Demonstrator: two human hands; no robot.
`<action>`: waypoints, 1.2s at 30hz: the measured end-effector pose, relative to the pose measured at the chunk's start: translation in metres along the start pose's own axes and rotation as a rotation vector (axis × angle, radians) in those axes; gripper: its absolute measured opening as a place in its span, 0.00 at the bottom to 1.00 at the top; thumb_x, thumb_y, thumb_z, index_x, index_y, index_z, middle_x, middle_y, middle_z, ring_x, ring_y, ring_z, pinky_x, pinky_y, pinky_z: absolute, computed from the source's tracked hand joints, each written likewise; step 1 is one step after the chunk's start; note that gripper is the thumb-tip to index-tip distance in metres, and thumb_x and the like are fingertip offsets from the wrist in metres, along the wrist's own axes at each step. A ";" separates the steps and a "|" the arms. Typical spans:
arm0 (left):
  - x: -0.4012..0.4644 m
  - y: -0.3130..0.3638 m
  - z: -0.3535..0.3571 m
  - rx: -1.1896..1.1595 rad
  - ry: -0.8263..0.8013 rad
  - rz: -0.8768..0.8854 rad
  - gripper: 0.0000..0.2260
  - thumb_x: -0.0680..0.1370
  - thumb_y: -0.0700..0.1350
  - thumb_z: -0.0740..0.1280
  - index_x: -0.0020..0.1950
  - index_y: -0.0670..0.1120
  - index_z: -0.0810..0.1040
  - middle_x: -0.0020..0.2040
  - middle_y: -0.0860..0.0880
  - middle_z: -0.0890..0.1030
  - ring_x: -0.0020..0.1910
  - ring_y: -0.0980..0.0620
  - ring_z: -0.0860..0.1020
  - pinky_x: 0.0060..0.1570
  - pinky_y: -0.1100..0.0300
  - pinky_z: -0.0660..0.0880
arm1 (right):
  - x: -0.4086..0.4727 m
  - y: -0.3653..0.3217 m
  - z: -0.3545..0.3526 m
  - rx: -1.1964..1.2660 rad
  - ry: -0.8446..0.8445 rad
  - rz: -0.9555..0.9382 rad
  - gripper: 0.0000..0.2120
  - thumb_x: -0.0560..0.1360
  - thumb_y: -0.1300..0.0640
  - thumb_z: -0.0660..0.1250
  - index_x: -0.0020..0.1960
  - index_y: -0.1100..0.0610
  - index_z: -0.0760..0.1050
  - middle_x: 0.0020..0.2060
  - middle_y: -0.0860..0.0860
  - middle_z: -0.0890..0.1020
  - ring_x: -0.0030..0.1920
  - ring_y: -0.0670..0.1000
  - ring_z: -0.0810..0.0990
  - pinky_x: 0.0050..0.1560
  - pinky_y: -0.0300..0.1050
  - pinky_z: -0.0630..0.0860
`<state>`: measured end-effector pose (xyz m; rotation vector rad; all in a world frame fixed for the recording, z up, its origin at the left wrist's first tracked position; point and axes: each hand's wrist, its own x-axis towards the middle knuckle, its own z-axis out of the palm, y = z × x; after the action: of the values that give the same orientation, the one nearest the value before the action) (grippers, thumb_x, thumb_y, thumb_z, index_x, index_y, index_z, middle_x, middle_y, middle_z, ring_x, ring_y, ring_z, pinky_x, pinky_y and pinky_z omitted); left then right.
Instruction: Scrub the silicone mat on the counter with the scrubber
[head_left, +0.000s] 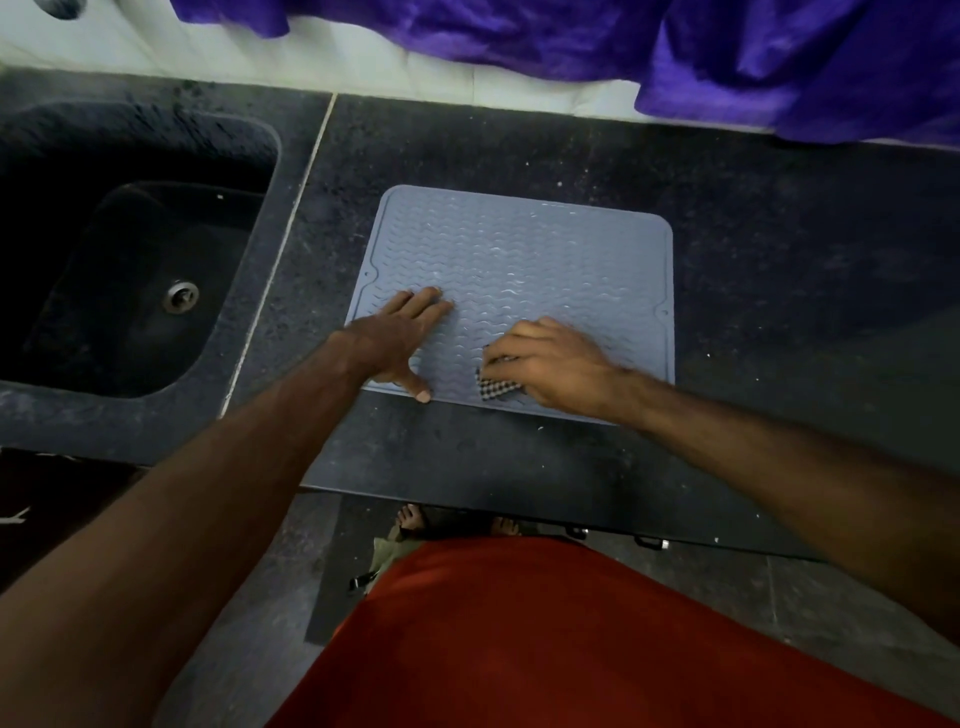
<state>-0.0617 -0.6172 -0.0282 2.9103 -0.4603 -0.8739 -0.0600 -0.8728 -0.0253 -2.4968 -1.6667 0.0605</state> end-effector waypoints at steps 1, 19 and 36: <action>0.000 0.000 0.000 0.000 0.001 -0.002 0.60 0.62 0.58 0.80 0.80 0.49 0.41 0.80 0.48 0.39 0.78 0.44 0.39 0.75 0.42 0.53 | 0.004 -0.007 0.004 -0.009 -0.027 -0.030 0.18 0.68 0.60 0.71 0.57 0.51 0.79 0.55 0.49 0.80 0.52 0.55 0.77 0.45 0.48 0.71; 0.004 -0.006 0.005 -0.016 0.008 0.017 0.60 0.63 0.59 0.80 0.80 0.47 0.42 0.80 0.46 0.39 0.78 0.43 0.39 0.76 0.43 0.50 | -0.040 -0.001 0.005 -0.066 -0.015 -0.058 0.20 0.67 0.62 0.73 0.58 0.54 0.79 0.56 0.51 0.81 0.53 0.56 0.78 0.44 0.49 0.74; 0.009 0.024 -0.020 0.031 -0.033 -0.042 0.53 0.68 0.63 0.75 0.80 0.49 0.45 0.80 0.48 0.42 0.79 0.44 0.45 0.73 0.39 0.58 | -0.130 0.034 -0.006 -0.037 -0.082 0.062 0.22 0.62 0.64 0.74 0.55 0.53 0.81 0.52 0.50 0.81 0.51 0.54 0.77 0.44 0.46 0.73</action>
<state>-0.0503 -0.6432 -0.0126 2.9478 -0.4199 -0.9304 -0.0788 -1.0062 -0.0298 -2.6066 -1.6348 0.1412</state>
